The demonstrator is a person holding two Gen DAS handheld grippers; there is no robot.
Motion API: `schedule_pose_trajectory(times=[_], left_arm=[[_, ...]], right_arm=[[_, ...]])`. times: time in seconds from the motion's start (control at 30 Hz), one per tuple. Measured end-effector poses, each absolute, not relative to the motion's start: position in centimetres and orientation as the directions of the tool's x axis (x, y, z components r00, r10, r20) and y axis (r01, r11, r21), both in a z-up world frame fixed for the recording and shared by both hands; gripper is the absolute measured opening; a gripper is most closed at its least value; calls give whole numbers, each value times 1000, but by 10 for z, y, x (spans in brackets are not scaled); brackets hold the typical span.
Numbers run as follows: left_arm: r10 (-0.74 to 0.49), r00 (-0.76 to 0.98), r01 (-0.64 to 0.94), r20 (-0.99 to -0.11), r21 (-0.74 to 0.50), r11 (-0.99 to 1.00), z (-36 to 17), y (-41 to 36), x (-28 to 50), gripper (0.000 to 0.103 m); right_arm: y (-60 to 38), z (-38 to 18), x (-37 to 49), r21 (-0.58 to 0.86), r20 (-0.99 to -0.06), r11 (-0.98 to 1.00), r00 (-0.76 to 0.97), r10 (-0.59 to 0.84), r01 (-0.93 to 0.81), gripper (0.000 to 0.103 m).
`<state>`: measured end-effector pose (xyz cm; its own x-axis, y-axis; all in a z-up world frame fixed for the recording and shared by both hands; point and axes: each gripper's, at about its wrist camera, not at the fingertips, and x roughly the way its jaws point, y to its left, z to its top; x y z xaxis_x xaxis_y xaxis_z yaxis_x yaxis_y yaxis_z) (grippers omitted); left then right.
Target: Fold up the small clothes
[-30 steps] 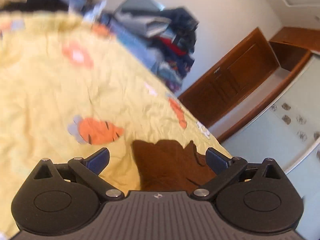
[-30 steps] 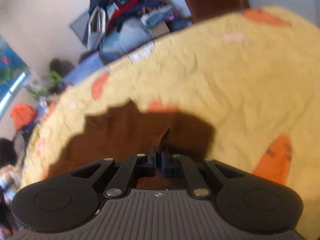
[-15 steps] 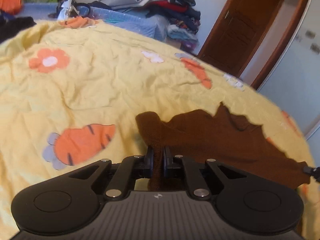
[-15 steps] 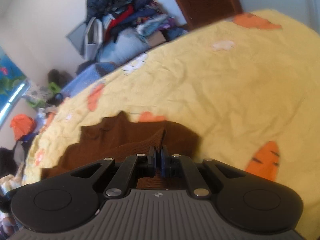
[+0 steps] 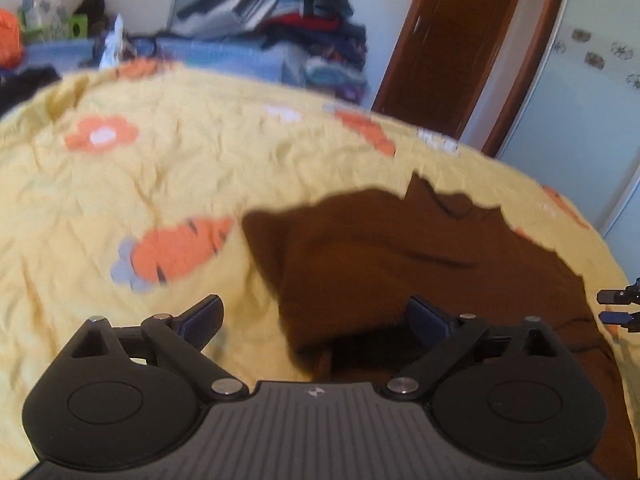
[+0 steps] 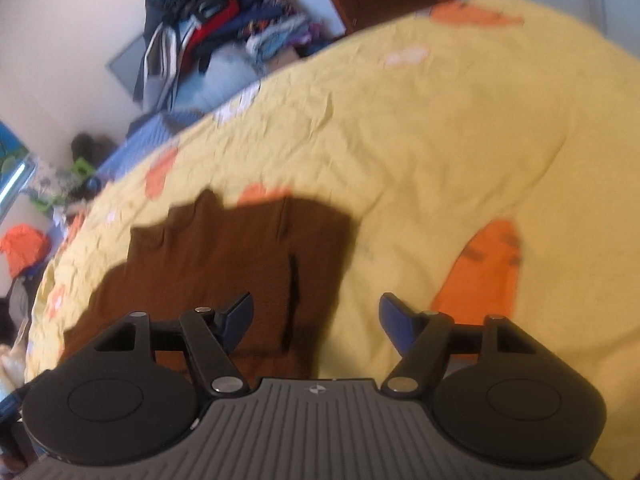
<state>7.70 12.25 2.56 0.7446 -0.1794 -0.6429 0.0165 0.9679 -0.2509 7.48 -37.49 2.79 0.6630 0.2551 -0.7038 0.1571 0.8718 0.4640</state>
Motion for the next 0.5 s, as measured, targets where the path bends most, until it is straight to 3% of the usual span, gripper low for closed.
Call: schedule_pose_trajectory(times=[0.07,0.13,0.2,0.27,0.3,0.43,0.5], left_arm=[[-167,726,-3,-667,-245,969,13,118,78,95],[-122,737,3,-665,-178,984,9,109,76,90],[-60,745,21,-664,-67,998,8,97,74,71],[-76,753,54,-654,-54,997,9,97,71,57],[-78,750,54,-657,-57,997,10,99,71,56],[-99,741,51,-664,-92,994,14,109,56,56],[-130,721,50,-680,-135,990,16,113,43,62]], right_arm=[[-359,24,77,423,-727,896,640,248,133,69],[-338,25,76,374,-732,924,637,242,79,60],[-321,25,77,291,-744,956,636,205,33,27],[-321,24,79,257,-743,966,641,192,9,18],[-329,24,79,285,-742,958,639,203,27,15],[-346,23,70,347,-727,936,649,224,66,21],[-343,26,57,360,-733,931,637,239,65,42]])
